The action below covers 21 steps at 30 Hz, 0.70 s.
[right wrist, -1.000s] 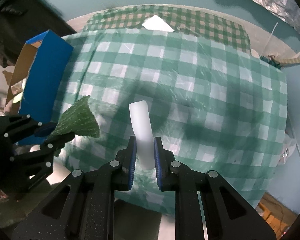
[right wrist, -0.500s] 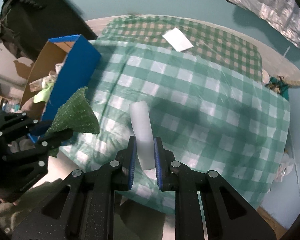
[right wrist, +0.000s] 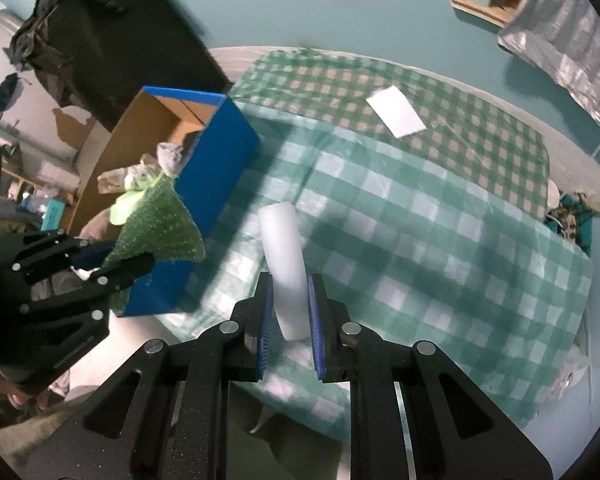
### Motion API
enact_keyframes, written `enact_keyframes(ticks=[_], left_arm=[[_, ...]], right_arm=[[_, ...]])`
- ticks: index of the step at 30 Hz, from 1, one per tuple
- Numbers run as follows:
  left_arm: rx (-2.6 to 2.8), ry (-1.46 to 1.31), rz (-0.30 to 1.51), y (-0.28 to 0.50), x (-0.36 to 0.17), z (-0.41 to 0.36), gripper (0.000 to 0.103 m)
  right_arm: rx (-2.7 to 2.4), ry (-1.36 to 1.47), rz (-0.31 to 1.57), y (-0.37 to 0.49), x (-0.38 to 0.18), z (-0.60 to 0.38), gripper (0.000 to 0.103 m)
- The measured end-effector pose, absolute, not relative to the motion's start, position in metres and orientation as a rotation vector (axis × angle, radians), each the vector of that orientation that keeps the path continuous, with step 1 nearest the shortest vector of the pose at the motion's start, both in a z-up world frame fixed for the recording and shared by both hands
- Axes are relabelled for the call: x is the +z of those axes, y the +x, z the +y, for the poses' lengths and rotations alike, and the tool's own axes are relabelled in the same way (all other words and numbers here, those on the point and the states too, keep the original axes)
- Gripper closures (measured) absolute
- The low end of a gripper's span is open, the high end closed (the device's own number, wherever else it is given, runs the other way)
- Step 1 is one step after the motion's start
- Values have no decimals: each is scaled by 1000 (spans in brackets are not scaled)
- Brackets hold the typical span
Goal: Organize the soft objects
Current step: 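Lift and carry the scrubber and foam tube over the box with both tools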
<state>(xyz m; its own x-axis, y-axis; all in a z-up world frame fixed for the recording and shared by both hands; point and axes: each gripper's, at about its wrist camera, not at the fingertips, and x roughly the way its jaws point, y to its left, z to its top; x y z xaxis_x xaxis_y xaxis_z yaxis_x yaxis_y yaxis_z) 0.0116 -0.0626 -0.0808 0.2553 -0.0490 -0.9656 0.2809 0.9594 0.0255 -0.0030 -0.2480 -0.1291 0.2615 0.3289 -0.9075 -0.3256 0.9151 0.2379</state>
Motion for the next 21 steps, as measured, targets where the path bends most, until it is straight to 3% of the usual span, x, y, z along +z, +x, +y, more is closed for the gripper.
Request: enact_keyframes(ticks=[21], left_arm=[[-15,87,1269,19,-64,39,87]], right_arm=[[638,-125,1171,34,-103,-132,87]])
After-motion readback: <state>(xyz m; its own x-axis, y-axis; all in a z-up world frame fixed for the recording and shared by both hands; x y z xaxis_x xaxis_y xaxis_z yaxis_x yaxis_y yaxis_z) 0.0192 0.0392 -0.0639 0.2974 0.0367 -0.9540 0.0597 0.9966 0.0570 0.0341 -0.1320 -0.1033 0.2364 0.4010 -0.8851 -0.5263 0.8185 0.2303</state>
